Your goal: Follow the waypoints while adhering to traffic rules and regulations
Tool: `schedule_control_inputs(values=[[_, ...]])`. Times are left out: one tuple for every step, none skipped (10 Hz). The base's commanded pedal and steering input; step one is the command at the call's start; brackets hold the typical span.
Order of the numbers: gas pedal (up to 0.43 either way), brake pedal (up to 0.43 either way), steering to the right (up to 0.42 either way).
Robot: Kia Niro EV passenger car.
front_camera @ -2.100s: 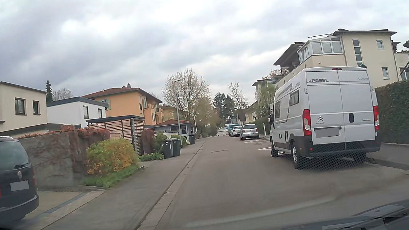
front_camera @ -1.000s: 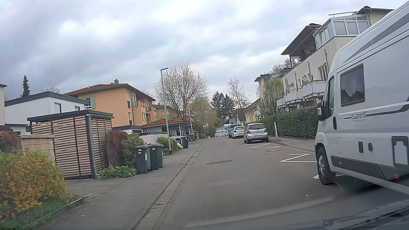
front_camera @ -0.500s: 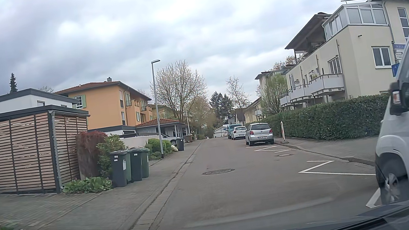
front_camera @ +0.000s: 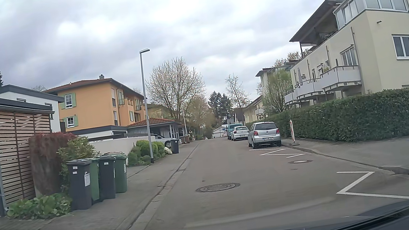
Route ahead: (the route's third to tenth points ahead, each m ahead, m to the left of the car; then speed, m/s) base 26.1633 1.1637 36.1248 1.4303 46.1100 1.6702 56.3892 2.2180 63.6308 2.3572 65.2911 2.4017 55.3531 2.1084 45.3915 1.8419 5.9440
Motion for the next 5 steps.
schedule_control_inputs(values=[[0.079,0.000,0.008],[0.079,0.000,0.007],[0.079,0.000,0.007],[0.079,0.000,0.007],[0.079,0.000,0.007]])
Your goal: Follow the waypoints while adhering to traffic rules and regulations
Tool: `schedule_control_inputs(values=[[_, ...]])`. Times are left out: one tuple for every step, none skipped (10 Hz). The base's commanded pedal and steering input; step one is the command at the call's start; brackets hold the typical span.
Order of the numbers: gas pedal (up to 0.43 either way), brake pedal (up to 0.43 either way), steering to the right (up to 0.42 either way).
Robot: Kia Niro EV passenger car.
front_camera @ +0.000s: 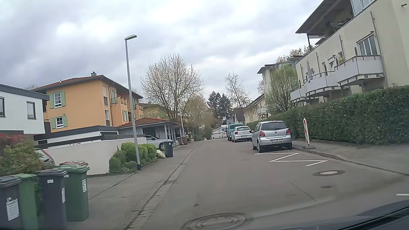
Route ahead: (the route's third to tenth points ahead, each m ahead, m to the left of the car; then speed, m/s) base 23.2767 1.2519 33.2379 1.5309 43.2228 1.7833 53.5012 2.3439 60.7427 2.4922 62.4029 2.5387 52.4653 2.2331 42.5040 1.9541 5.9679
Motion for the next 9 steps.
schedule_control_inputs(values=[[0.079,0.000,0.006],[0.079,0.000,0.006],[0.079,0.000,0.006],[0.079,0.000,0.005],[0.079,0.000,0.005],[0.079,0.000,0.004],[0.079,0.000,0.004],[0.079,0.000,0.004],[0.079,0.000,0.003]])
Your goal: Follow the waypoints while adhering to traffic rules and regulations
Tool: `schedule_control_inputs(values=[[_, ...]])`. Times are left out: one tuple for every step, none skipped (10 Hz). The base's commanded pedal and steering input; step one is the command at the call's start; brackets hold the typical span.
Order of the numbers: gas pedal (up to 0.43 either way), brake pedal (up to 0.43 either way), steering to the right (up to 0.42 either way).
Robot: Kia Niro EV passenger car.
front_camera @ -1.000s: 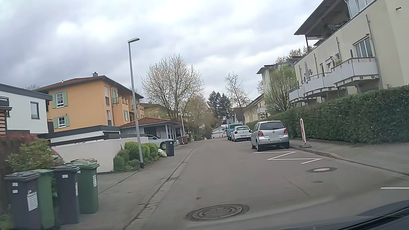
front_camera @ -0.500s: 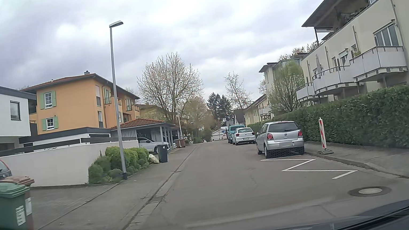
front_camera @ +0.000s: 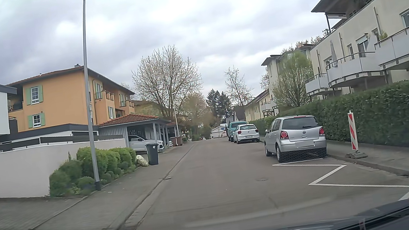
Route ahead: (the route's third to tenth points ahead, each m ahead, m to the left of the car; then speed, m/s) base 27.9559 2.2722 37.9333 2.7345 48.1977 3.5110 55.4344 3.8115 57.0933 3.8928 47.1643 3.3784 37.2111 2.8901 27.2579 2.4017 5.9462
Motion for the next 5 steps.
schedule_control_inputs(values=[[0.079,0.000,0.001],[0.079,0.000,0.001],[0.079,0.000,0.000],[0.079,0.000,0.000],[0.079,0.000,-0.003]])
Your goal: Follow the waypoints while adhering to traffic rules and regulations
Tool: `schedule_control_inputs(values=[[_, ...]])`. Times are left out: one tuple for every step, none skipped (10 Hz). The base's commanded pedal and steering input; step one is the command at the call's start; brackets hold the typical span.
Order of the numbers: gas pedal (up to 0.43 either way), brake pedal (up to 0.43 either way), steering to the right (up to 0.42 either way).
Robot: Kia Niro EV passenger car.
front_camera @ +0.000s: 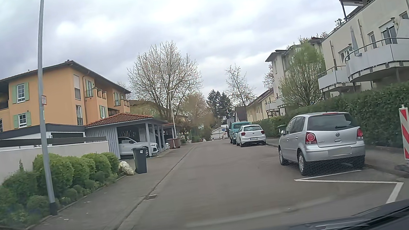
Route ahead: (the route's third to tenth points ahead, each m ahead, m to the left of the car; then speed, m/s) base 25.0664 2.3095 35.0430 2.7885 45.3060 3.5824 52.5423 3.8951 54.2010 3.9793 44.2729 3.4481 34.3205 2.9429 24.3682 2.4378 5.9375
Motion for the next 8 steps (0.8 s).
schedule_control_inputs(values=[[0.079,0.000,-0.004],[0.079,0.000,-0.004],[0.079,0.000,-0.005],[0.079,0.000,-0.005],[0.079,0.000,-0.007],[0.079,0.000,-0.007],[0.079,0.000,-0.008],[0.079,0.000,-0.008]])
